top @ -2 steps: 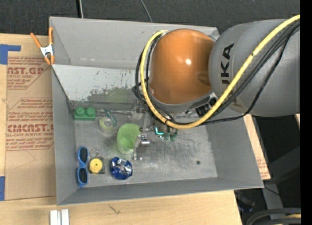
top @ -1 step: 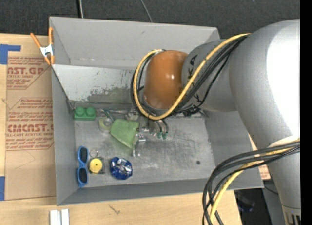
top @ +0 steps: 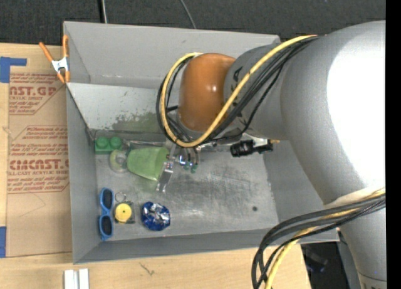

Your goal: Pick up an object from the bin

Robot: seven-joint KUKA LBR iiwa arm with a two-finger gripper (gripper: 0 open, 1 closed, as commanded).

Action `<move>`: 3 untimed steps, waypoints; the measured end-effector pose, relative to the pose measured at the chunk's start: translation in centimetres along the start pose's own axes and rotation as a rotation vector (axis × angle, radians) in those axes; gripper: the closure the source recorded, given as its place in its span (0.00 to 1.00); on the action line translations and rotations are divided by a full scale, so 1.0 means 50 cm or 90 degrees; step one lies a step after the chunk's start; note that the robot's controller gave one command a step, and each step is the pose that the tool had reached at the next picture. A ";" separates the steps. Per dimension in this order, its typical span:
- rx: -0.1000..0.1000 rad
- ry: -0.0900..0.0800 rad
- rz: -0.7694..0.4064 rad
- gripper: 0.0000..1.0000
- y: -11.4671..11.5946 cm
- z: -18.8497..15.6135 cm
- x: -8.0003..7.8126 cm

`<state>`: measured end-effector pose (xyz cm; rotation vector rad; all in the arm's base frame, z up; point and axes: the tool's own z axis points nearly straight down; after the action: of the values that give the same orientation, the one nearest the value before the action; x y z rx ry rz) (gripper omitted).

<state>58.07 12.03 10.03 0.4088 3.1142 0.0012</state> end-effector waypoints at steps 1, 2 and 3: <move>0.001 0.002 0.007 0.00 -0.004 0.002 -0.008; 0.002 -0.001 -0.019 0.00 0.002 0.052 -0.019; 0.001 0.000 -0.020 0.00 0.002 0.048 -0.021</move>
Offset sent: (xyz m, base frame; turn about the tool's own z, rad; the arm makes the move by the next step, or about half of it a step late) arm 0.0040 -0.0037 -0.0003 0.0131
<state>59.11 11.88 7.65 0.3595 3.1202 -0.0018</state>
